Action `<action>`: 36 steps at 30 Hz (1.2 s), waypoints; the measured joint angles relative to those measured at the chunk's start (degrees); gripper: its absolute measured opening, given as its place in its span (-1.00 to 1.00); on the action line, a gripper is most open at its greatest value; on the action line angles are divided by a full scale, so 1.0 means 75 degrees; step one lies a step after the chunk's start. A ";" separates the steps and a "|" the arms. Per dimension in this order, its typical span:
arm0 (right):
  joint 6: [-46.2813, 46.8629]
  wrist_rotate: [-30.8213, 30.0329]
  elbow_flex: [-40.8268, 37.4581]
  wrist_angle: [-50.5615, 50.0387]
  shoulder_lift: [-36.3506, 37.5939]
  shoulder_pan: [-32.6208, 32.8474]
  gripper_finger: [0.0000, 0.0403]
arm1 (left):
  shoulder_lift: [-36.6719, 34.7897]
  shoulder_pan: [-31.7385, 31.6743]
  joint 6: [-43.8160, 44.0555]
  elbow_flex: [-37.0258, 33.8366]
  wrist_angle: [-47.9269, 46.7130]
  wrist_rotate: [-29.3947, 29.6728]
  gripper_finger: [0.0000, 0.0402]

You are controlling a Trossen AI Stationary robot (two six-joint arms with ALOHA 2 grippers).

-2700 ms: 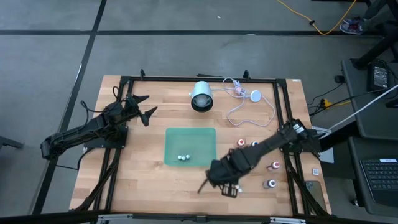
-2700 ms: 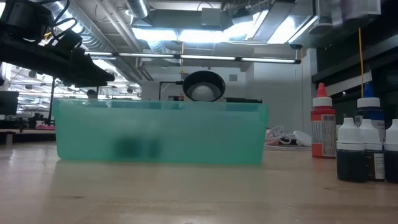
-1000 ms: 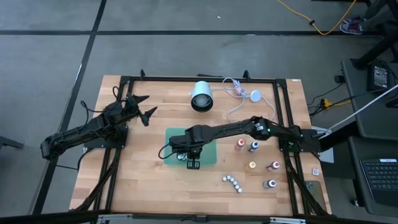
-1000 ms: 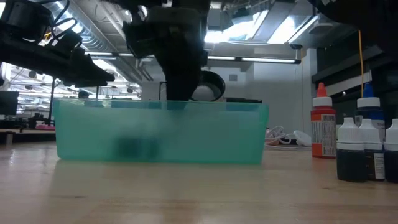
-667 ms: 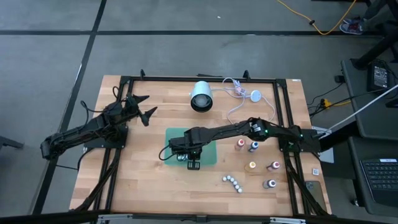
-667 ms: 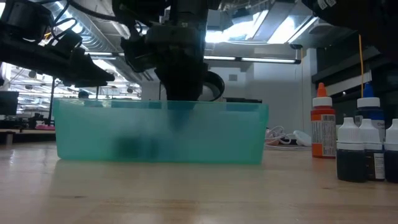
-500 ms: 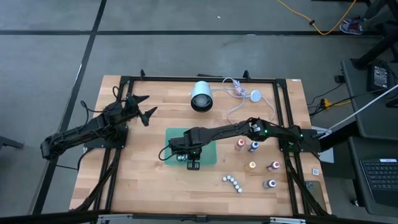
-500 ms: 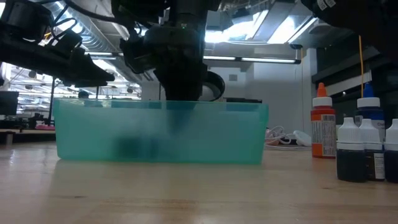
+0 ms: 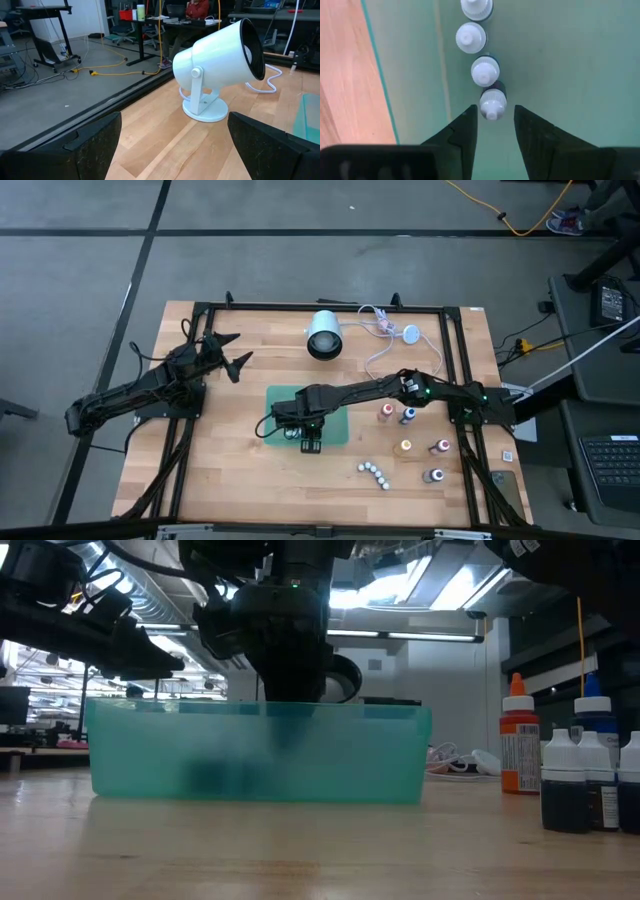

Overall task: Pick & Place food coloring
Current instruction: Put the small black food coloring bottle into the bin

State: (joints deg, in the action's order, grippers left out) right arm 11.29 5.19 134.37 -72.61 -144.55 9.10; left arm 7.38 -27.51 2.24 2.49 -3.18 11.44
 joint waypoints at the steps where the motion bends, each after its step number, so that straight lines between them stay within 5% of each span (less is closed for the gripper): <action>1: 0.0000 0.0000 0.0000 -0.0005 0.0000 0.0000 -0.34 | 0.0000 0.0000 0.0000 -0.0001 0.0000 0.0000 0.80; 10: 0.0013 -0.0138 0.0064 -0.0178 0.0237 -0.0003 -0.21 | 0.0000 0.0000 0.0000 0.0002 0.0000 0.0000 0.80; 25: 0.0260 -0.0144 -0.0015 -0.0084 0.0510 0.0016 0.39 | 0.0000 -0.0002 0.0000 0.0002 -0.0003 0.0000 0.80; 36: 0.0862 -0.0166 -0.2154 0.1003 0.2198 0.0246 0.38 | 0.0015 -0.0001 0.0000 -0.0001 -0.0003 0.0000 0.80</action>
State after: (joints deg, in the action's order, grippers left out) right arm 17.75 3.95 118.21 -65.08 -128.07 10.95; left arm 7.49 -27.52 2.24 2.48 -3.20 11.44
